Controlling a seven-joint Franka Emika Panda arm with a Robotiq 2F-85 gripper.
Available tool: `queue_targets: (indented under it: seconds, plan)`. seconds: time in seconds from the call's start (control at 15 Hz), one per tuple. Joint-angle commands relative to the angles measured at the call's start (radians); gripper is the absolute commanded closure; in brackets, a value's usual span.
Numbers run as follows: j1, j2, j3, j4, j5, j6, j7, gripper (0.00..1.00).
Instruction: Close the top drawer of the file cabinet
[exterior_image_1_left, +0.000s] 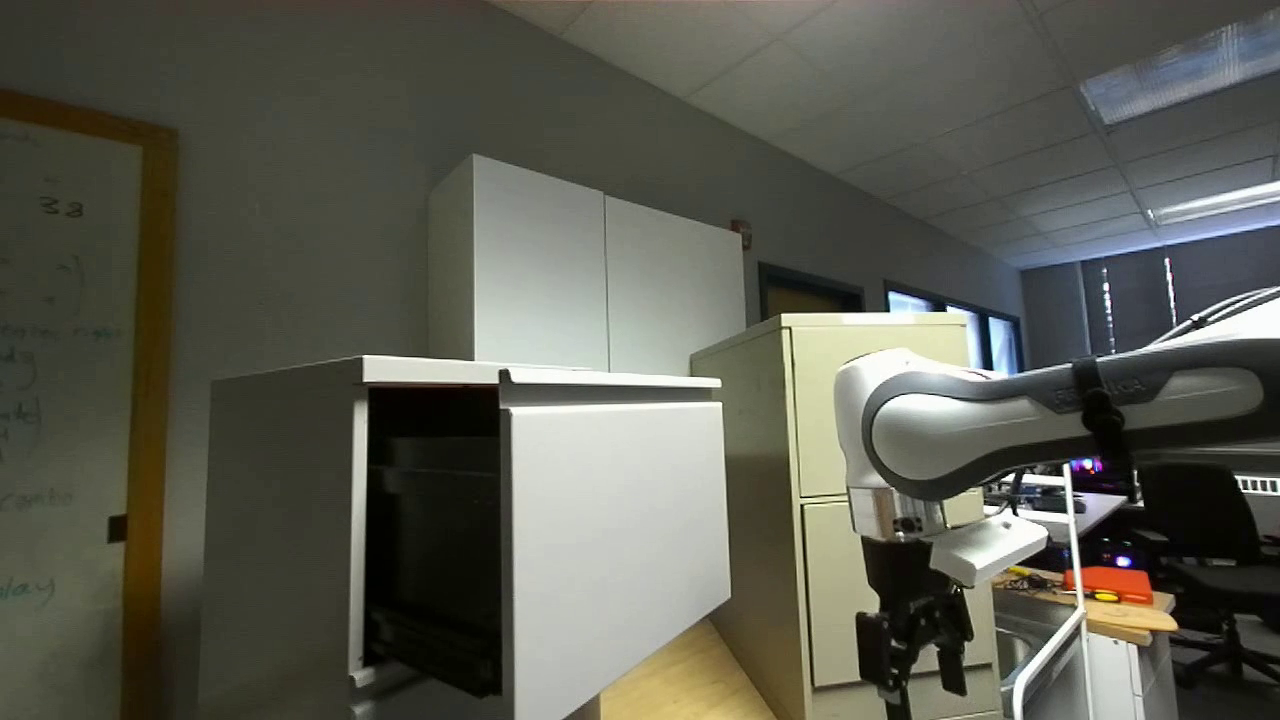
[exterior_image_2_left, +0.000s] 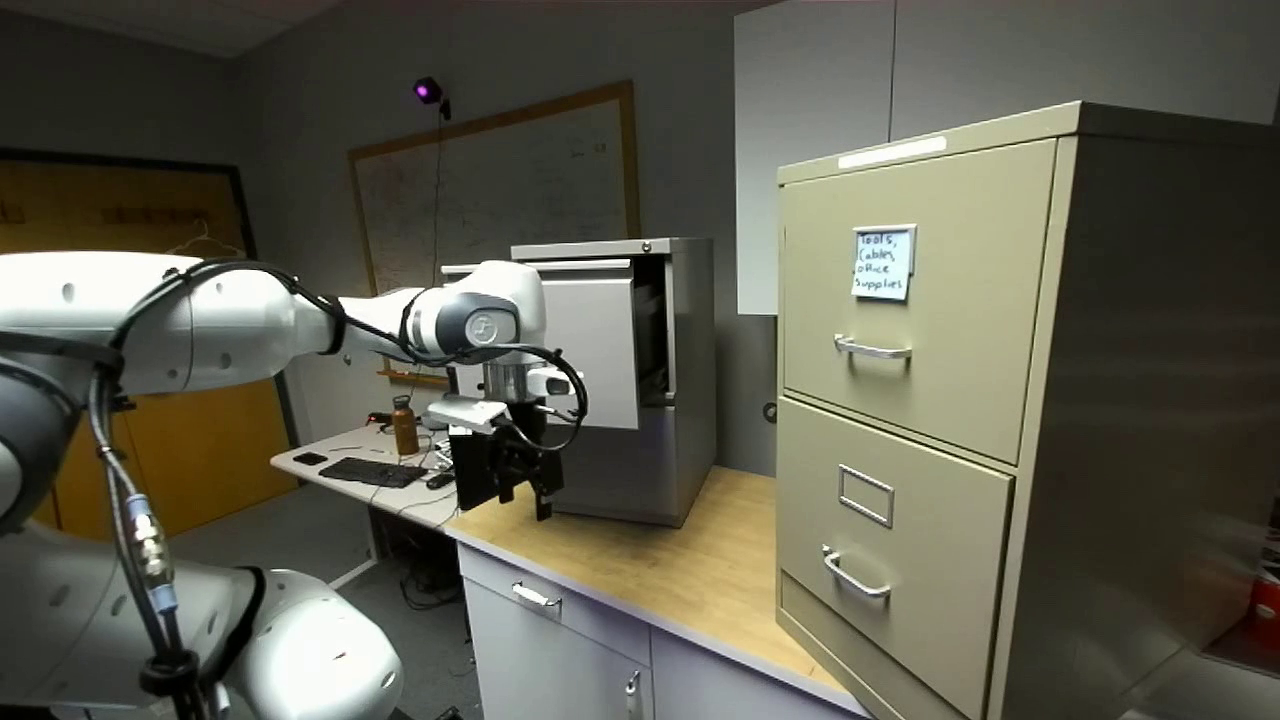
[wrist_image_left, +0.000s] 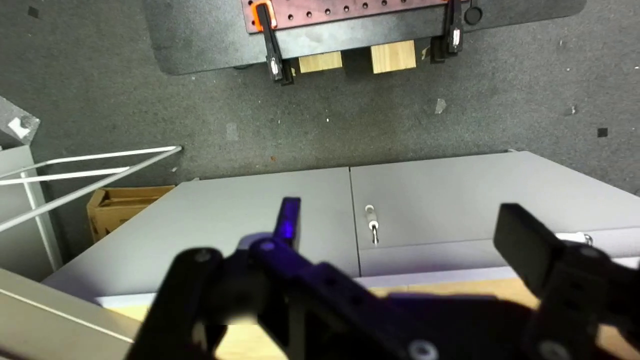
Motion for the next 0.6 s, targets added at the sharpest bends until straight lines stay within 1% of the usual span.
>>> queue_targets:
  seconds: [0.0, 0.07, 0.13, 0.2, 0.33, 0.4, 0.47, 0.53]
  plan:
    - [0.020, 0.014, 0.008, 0.079, 0.012, 0.017, 0.003, 0.00]
    - [0.025, 0.019, 0.013, 0.099, 0.009, 0.035, 0.003, 0.00]
    - [0.030, 0.025, 0.019, 0.117, 0.005, 0.050, 0.003, 0.02]
    - [0.035, 0.029, 0.025, 0.133, 0.003, 0.067, 0.003, 0.25]
    - [0.049, 0.043, 0.043, 0.168, 0.006, 0.105, 0.008, 0.29]
    - [0.057, 0.048, 0.051, 0.181, 0.007, 0.123, 0.007, 0.36]
    - [0.068, 0.060, 0.069, 0.197, 0.008, 0.153, 0.012, 0.46]
    - [0.078, 0.063, 0.080, 0.209, 0.007, 0.176, 0.009, 0.53]
